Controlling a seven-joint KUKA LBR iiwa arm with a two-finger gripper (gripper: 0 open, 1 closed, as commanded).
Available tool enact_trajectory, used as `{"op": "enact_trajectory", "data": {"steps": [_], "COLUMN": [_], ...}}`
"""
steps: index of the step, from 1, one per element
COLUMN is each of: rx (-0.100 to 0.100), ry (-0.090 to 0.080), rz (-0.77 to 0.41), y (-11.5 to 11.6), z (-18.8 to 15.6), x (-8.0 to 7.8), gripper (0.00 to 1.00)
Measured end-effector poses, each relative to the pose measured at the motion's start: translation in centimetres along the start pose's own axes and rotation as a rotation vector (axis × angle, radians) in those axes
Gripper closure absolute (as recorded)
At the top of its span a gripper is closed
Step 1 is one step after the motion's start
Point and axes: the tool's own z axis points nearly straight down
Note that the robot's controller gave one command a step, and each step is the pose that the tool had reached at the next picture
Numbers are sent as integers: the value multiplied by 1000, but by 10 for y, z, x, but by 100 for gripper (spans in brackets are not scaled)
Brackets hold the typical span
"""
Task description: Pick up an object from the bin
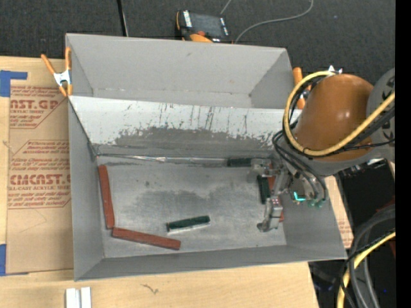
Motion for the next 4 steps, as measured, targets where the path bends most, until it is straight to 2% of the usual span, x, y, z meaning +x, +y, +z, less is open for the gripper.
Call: {"op": "enact_trajectory", "data": {"steps": [1, 2, 3, 4], "rx": [-3, 0, 1, 2], "ry": [-2, -3, -8, -20], "rz": [-88, -156, -155, -437], "y": [78, 90, 90, 113], "z": [63, 143, 138, -75], "x": [-6, -36, -37, -95], "gripper": [0, 0, 100, 100]}}
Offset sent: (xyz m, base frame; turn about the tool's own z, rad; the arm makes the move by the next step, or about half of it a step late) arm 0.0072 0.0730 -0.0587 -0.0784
